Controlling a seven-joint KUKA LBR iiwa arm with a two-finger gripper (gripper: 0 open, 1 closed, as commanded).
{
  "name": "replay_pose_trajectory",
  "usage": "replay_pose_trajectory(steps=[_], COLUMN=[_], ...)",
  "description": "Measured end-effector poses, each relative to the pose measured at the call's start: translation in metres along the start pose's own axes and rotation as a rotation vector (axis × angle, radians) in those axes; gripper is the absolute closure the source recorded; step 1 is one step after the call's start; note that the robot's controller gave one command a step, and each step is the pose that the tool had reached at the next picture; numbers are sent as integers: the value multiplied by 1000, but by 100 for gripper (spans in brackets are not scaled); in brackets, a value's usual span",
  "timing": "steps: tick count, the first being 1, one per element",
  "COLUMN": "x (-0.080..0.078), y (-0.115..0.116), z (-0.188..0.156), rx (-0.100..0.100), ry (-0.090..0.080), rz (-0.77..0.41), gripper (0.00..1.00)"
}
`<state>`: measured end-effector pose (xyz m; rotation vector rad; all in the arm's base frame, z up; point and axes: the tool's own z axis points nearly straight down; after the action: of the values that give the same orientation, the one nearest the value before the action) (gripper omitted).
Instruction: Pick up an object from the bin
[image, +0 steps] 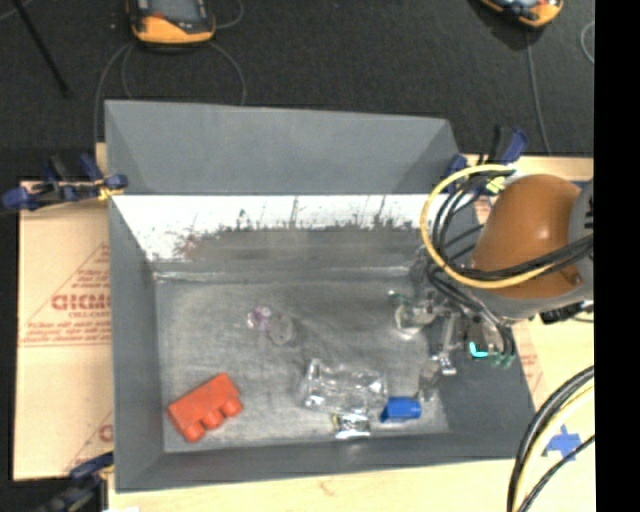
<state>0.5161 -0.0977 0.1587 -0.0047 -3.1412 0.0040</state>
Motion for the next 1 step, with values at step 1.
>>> replay_pose_trajectory(steps=[1], x=[34], y=[0], z=[83], rx=[4], ry=[-25], rz=[-247], gripper=[0])
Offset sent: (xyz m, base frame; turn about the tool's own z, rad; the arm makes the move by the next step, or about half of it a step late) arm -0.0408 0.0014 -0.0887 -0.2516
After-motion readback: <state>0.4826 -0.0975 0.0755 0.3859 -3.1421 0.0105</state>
